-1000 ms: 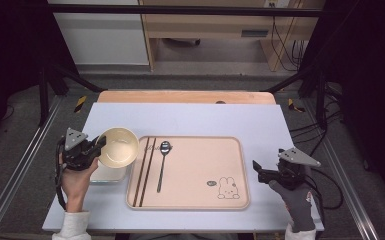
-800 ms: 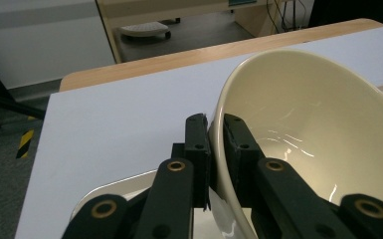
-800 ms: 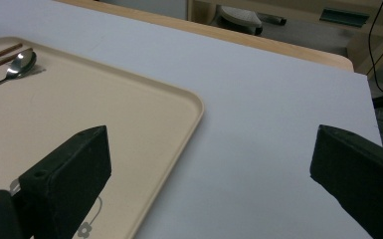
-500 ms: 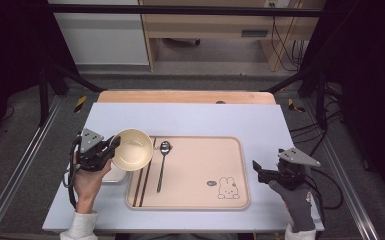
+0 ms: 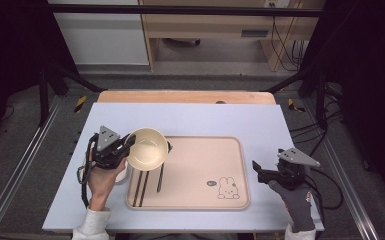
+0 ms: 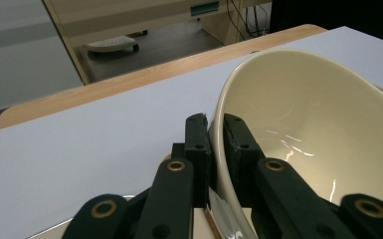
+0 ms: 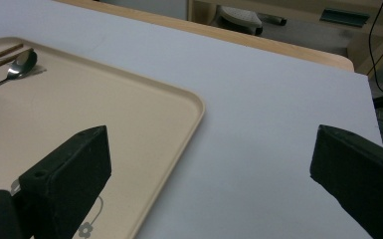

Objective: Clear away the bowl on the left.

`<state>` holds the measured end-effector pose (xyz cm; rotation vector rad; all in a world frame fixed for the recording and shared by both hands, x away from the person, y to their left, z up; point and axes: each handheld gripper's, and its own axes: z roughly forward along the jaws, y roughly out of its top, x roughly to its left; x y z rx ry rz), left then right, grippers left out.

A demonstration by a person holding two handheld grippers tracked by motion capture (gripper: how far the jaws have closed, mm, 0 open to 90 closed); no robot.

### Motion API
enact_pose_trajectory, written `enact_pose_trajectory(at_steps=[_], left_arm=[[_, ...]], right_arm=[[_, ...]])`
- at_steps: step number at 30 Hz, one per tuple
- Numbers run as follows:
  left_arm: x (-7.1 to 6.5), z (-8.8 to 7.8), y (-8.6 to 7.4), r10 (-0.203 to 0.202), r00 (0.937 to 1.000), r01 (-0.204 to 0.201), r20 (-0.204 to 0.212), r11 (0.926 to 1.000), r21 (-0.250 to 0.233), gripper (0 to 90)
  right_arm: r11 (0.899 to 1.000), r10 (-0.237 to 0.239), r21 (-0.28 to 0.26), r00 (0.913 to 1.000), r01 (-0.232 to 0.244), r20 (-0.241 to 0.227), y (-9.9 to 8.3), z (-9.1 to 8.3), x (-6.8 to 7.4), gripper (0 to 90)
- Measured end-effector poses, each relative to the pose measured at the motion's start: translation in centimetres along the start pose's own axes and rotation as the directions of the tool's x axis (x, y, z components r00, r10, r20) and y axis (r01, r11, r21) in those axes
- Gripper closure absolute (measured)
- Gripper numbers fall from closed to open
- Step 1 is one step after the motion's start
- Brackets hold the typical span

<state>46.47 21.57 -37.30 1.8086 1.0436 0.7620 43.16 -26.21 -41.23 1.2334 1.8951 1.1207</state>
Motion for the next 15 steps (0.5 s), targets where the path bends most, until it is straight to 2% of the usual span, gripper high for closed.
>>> enact_pose_trajectory(at_steps=[15], left_arm=[[-3.4,4.4,1.7,0.03,0.9981,-0.032,0.054,0.9988,0.038,82.3]], right_arm=[[1.0,0.003,-0.003,1.0,-0.003,-0.005,0.0,-0.1,-0.1,2.9]])
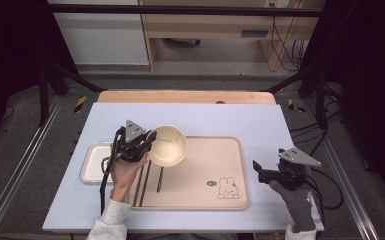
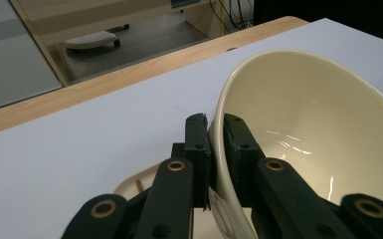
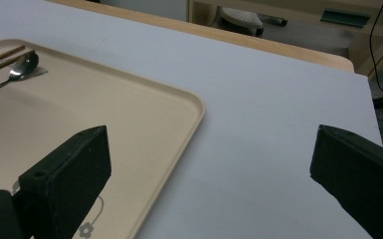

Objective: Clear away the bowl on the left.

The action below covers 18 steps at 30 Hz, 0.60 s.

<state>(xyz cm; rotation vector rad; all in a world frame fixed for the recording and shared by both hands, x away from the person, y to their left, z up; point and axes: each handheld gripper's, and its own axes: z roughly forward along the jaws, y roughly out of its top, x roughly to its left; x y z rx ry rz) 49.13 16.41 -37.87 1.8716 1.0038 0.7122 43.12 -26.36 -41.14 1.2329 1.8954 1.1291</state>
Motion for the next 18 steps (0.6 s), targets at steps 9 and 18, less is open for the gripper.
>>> enact_pose_trajectory(at_steps=[9,18], left_arm=[[-1.5,3.0,0.9,-0.002,0.9996,0.001,0.028,0.9994,0.036,82.3],[-2.2,6.0,1.0,0.001,0.9995,-0.004,0.032,0.9964,0.085,82.3]], right_arm=[[1.0,0.004,-0.006,1.0,-0.004,-0.003,0.0,-0.1,0.0,2.9],[1.0,-0.001,-0.002,1.0,0.001,-0.003,0.0,0.0,0.0,2.9]])
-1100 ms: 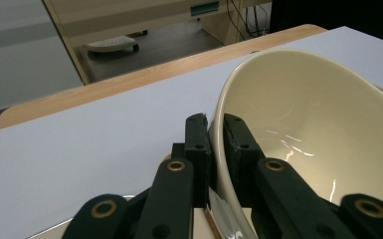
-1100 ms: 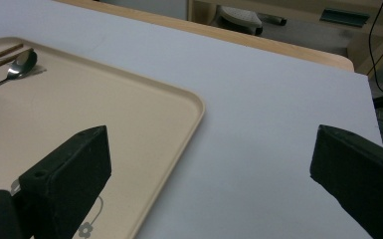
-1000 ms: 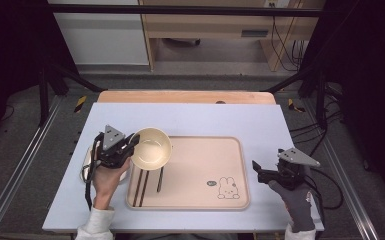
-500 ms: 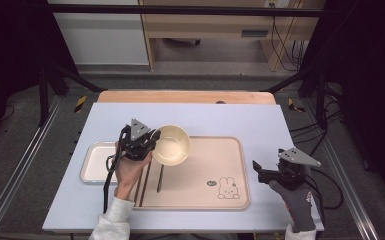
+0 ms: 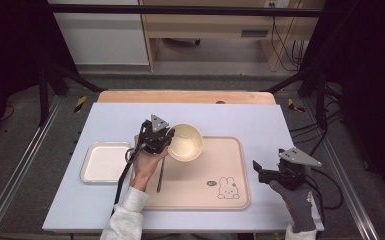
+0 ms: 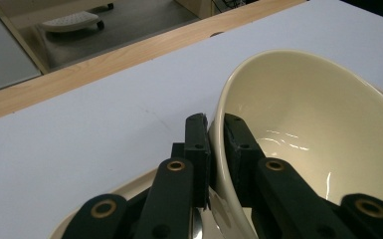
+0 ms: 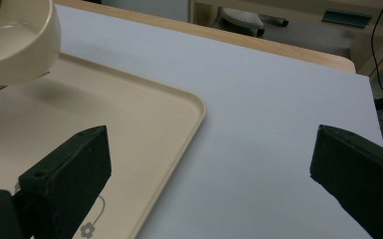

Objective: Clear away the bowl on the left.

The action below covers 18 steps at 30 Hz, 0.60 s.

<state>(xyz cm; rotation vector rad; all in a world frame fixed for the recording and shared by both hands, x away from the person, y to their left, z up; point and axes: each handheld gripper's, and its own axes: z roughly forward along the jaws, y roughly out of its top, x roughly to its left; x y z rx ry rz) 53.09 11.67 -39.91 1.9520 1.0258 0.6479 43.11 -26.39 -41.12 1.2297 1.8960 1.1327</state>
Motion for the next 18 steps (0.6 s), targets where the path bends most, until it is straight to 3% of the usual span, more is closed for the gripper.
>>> enact_pose_trajectory(at_steps=[8,18], left_arm=[[0.3,2.4,-0.2,-0.017,0.9998,0.017,0.001,0.9991,0.038,82.2],[0.7,4.3,-0.8,-0.03,0.9995,0.029,0.009,0.9953,0.093,82.0]], right_arm=[[1.0,0.006,0.003,0.9999,-0.006,-0.009,0.0,0.1,0.1,2.9],[1.0,0.006,-0.002,1.0,-0.006,-0.007,0.0,0.0,0.0,2.9]])
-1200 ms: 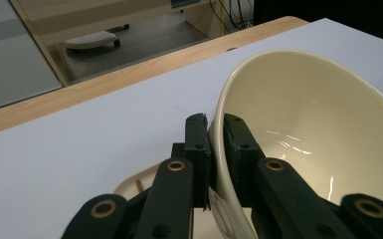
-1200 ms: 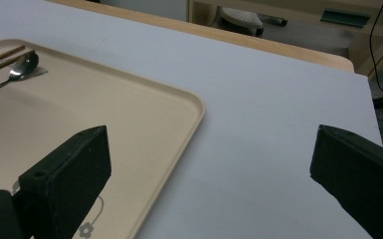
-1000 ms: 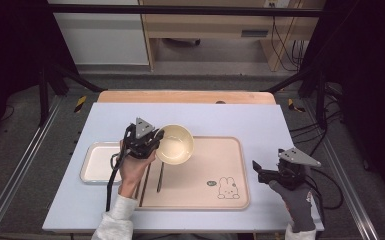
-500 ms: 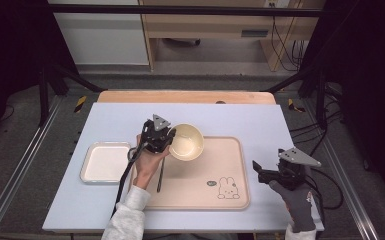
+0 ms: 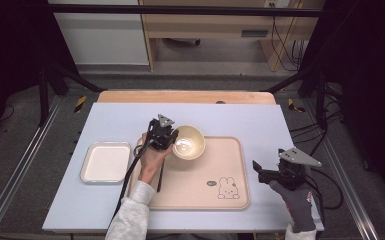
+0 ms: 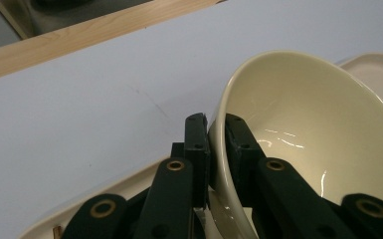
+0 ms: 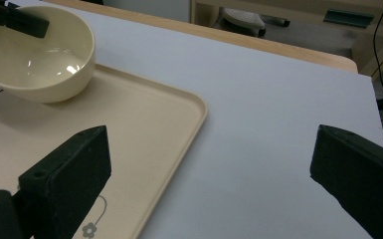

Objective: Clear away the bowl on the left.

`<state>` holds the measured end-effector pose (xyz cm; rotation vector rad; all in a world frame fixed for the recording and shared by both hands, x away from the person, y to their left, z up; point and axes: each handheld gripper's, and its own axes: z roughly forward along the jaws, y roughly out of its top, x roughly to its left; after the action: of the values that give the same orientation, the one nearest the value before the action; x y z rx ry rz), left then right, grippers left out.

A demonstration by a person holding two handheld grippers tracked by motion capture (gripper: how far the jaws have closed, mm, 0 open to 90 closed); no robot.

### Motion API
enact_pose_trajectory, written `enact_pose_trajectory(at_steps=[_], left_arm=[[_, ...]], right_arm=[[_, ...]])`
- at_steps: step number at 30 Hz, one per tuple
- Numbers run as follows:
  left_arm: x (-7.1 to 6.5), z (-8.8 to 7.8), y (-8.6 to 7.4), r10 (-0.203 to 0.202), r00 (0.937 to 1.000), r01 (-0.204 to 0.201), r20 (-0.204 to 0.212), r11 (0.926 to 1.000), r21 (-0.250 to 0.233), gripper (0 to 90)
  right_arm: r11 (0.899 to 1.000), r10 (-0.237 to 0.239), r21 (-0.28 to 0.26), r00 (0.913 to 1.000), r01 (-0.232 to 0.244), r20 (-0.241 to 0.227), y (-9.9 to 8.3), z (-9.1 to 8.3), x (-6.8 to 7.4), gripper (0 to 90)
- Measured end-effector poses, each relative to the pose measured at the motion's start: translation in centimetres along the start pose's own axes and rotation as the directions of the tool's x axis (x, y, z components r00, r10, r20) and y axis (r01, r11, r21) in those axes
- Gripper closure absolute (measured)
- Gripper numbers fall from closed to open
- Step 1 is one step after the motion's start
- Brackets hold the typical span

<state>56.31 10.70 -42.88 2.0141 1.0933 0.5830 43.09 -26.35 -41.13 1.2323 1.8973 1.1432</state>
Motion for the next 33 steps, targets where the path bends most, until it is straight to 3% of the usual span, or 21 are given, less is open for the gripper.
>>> enact_pose_trajectory(at_steps=[2,12,28,30,33], left_arm=[[0.1,0.2,0.0,-0.016,0.9998,0.016,0.009,0.9998,-0.011,82.0],[0.9,1.1,-0.3,-0.038,0.9993,0.038,-0.002,0.9985,0.04,82.6],[1.6,1.8,-0.8,-0.015,0.9996,0.017,-0.024,0.9947,0.101,79.4],[1.8,1.9,-0.9,-0.028,0.9995,0.029,-0.016,0.995,0.096,79.1],[1.7,1.8,-0.9,-0.017,0.9997,0.018,-0.019,0.9948,0.1,79.0]], right_arm=[[1.0,-0.004,0.002,1.0,0.004,0.001,0.0,0.0,0.0,2.8],[1.0,-0.002,-0.001,1.0,0.002,0.001,0.0,0.0,0.1,2.8],[1.0,-0.002,-0.001,1.0,0.002,-0.002,0.0,0.0,0.0,2.8],[1.0,0.001,-0.002,1.0,-0.001,-0.002,0.0,0.0,0.1,2.8],[1.0,0.006,-0.004,1.0,-0.006,-0.003,0.0,-0.1,0.1,2.8]])
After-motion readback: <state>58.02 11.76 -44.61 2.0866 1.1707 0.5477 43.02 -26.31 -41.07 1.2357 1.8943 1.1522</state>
